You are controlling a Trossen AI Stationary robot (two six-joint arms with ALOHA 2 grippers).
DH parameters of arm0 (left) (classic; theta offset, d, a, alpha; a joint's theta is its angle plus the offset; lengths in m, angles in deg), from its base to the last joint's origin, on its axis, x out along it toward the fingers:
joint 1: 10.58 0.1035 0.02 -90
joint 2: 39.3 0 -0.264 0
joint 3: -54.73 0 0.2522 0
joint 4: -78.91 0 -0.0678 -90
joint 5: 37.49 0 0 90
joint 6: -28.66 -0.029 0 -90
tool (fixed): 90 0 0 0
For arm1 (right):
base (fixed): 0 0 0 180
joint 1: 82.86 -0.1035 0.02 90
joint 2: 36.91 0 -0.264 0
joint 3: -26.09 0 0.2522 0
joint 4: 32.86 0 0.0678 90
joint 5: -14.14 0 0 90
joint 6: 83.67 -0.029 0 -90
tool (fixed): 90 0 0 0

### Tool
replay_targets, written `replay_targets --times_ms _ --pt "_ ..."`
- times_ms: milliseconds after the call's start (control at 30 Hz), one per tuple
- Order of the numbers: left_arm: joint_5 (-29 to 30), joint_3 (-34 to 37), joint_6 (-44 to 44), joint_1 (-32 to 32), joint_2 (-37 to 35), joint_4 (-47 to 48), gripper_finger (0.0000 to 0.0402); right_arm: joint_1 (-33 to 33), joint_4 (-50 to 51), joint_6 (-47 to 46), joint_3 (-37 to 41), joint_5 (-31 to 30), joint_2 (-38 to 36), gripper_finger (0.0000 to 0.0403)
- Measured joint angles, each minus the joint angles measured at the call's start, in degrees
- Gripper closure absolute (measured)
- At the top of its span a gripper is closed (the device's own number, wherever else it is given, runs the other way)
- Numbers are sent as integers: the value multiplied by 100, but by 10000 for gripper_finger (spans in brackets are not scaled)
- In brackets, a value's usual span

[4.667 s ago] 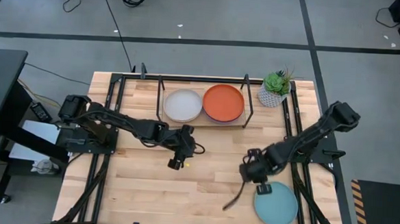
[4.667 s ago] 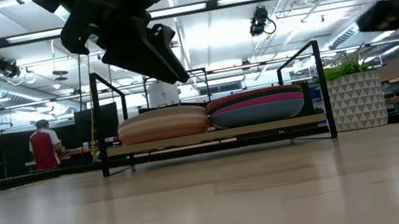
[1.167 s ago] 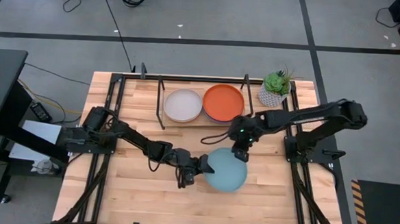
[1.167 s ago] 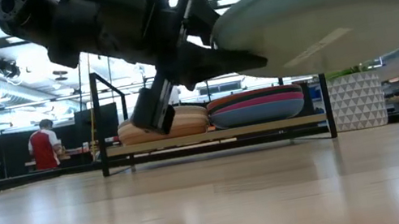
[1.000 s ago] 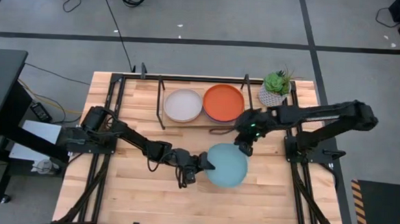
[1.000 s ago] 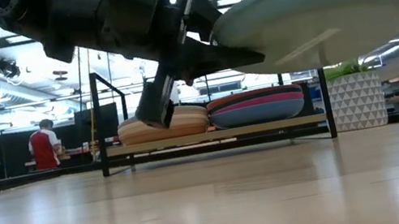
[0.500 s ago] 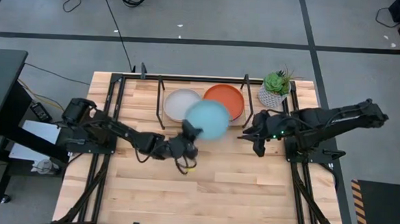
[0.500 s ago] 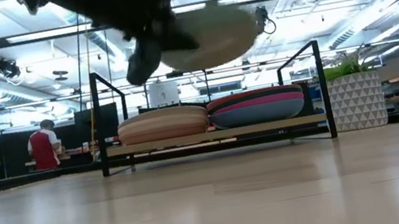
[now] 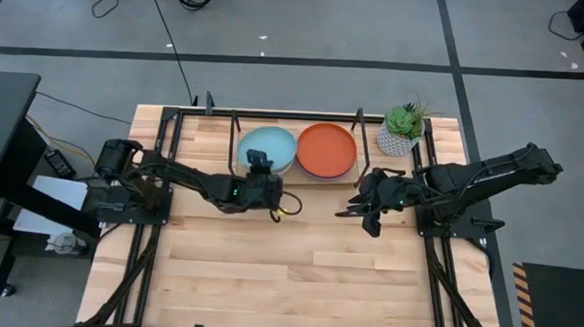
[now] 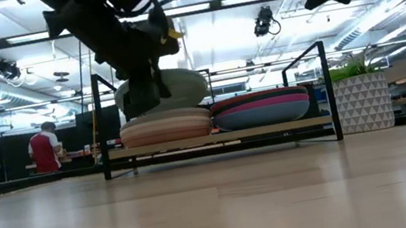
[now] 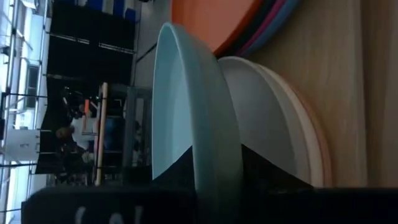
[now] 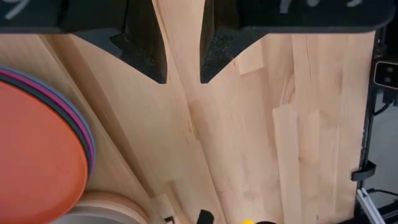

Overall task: Place and stack plates onto a shelf
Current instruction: Stack the light blue plate on top of the gray plate on the shelf

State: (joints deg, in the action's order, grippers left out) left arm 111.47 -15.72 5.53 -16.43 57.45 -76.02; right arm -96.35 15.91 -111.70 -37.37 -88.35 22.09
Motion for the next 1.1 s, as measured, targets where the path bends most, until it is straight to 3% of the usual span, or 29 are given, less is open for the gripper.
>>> replay_targets --times_ms 133,367,533,700,867,1100 --pt "-111 0 43 147 0 108 331 0 -27 13 0 10 0 300" --pt "-1052 -2 49 303 0 -23 278 -29 -45 12 0 11 -2 300" --pt "-2003 -2 245 350 -291 -110 231 -28 -41 13 0 12 -2 300" --pt "-3093 -4 637 411 -947 -152 223 -28 -29 22 0 11 -2 300" --pt "-2430 -9 805 459 -1066 149 236 -61 -32 30 0 11 -2 300" --pt "-1813 -2 530 426 -308 95 254 -114 -78 69 0 -34 -2 300"
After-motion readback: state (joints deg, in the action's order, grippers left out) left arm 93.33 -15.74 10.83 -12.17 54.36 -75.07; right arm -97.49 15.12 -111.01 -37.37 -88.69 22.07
